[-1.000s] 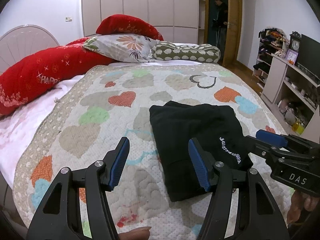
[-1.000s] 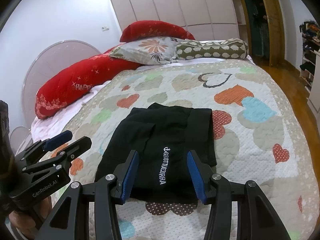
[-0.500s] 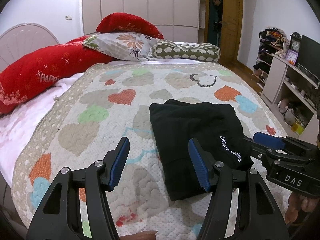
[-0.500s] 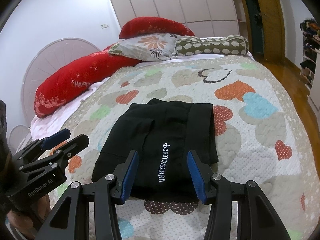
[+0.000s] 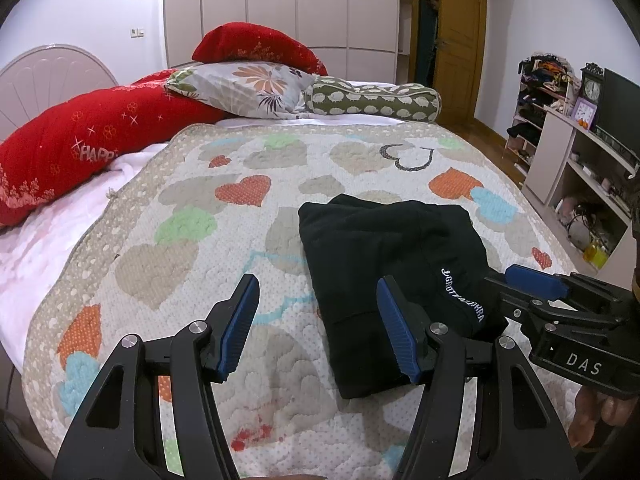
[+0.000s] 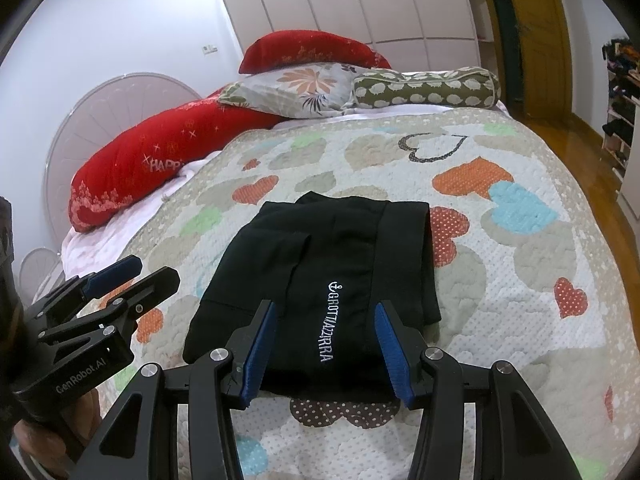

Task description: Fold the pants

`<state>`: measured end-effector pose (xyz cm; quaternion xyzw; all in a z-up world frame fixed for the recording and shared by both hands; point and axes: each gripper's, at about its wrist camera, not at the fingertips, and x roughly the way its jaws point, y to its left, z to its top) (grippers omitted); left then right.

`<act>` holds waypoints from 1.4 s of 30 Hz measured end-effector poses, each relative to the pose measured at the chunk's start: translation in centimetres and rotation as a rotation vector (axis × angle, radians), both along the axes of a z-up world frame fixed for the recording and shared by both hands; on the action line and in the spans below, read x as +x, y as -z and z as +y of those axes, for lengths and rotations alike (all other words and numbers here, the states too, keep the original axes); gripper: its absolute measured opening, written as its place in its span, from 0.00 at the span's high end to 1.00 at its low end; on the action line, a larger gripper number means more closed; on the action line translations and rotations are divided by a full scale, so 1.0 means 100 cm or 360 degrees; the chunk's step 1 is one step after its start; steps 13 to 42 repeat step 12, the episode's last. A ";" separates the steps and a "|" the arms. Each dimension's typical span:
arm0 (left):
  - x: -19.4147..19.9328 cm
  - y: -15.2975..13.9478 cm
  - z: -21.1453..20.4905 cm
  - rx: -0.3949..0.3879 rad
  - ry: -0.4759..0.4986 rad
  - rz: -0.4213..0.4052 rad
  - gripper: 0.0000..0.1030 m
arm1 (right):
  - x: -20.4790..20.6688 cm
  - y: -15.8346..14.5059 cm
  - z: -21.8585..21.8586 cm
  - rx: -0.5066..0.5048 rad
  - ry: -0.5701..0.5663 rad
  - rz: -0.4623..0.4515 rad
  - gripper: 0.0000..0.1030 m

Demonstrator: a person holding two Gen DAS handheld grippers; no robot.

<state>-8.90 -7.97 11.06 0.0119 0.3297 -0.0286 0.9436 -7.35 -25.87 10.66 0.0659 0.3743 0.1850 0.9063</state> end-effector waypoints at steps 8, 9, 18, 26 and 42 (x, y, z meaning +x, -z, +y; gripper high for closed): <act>-0.001 0.001 0.001 -0.0003 -0.0007 -0.0007 0.40 | 0.000 0.002 0.000 0.0001 -0.0001 0.0003 0.52; -0.001 0.002 0.001 -0.0004 -0.0008 -0.0009 0.40 | 0.000 0.002 0.000 0.0001 0.0000 0.0003 0.52; -0.004 0.003 0.001 -0.0003 -0.0013 -0.0016 0.40 | 0.000 0.003 -0.001 0.0003 0.0002 0.0008 0.52; -0.004 0.003 0.001 -0.0003 -0.0013 -0.0016 0.40 | 0.000 0.003 -0.001 0.0003 0.0002 0.0008 0.52; -0.004 0.003 0.001 -0.0003 -0.0013 -0.0016 0.40 | 0.000 0.003 -0.001 0.0003 0.0002 0.0008 0.52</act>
